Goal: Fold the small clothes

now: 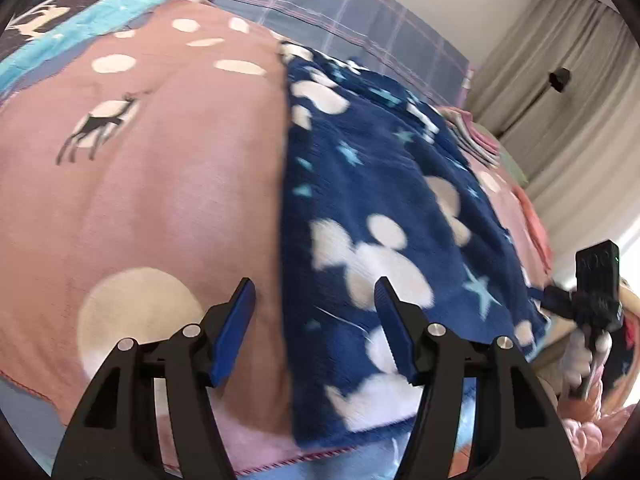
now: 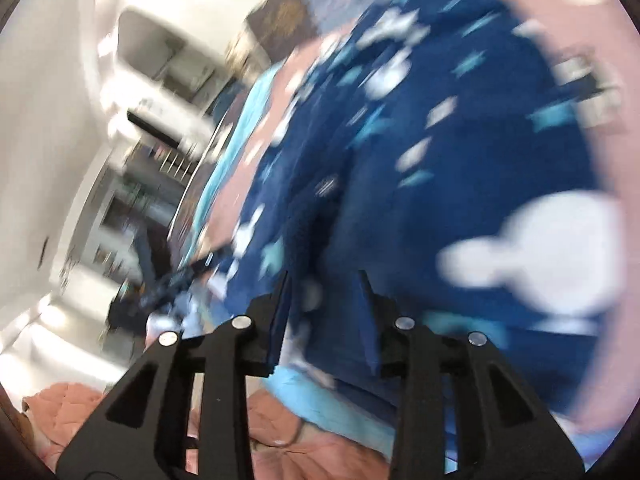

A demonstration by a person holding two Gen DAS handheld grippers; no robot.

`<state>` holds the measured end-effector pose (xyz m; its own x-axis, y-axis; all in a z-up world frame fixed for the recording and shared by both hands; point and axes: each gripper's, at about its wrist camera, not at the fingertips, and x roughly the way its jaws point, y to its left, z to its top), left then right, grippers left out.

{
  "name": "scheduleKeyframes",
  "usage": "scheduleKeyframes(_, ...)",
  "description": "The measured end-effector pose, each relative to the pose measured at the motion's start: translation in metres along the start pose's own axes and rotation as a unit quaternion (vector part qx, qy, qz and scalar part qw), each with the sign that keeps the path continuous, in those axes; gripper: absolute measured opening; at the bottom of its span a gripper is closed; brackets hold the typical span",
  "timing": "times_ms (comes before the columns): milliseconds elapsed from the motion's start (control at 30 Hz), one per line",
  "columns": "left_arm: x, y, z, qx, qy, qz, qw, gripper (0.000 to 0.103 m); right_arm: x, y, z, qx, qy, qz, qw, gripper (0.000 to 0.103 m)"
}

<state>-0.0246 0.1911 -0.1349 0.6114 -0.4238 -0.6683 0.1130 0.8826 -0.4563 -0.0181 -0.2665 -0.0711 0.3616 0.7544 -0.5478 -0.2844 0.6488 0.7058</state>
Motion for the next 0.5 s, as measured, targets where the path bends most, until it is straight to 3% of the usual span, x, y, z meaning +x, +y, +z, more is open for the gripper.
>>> scheduleKeyframes(33,0.001,-0.005,-0.002,0.008,0.003,-0.010,0.9999,0.059,-0.010,-0.009,-0.001,0.010,-0.020,-0.017,1.000,0.038)
scheduleKeyframes(67,0.001,-0.010,-0.005,0.016,0.006,-0.022,0.9996,0.041,-0.027,-0.021,-0.002,0.025,-0.046,-0.044,0.998,0.038)
scheduleKeyframes(133,0.003,-0.014,-0.010,0.018,0.012,-0.009,0.9997,0.018,-0.050,-0.042,-0.006,0.057,-0.077,-0.097,0.991,0.038)
scheduleKeyframes(233,-0.004,-0.012,-0.014,0.009,0.021,0.000,0.9997,0.016,-0.067,-0.074,-0.021,0.116,-0.081,-0.114,0.983,0.038)
scheduleKeyframes(333,-0.008,-0.011,-0.014,0.018,0.029,-0.003,0.9994,0.017,-0.045,-0.089,-0.034,0.145,-0.052,-0.085,0.984,0.042)
scheduleKeyframes(400,-0.004,-0.009,-0.013,0.014,0.038,-0.013,0.9991,0.031,-0.041,-0.097,-0.034,0.159,-0.056,-0.045,0.985,0.052)
scheduleKeyframes(467,0.001,-0.009,-0.014,0.004,0.035,-0.043,0.9985,0.058,-0.029,-0.094,-0.031,0.166,-0.059,-0.006,0.984,0.061)
scheduleKeyframes(500,0.002,-0.011,-0.015,0.007,0.029,-0.053,0.9982,0.061,-0.023,-0.093,-0.027,0.161,-0.054,0.004,0.985,0.065)
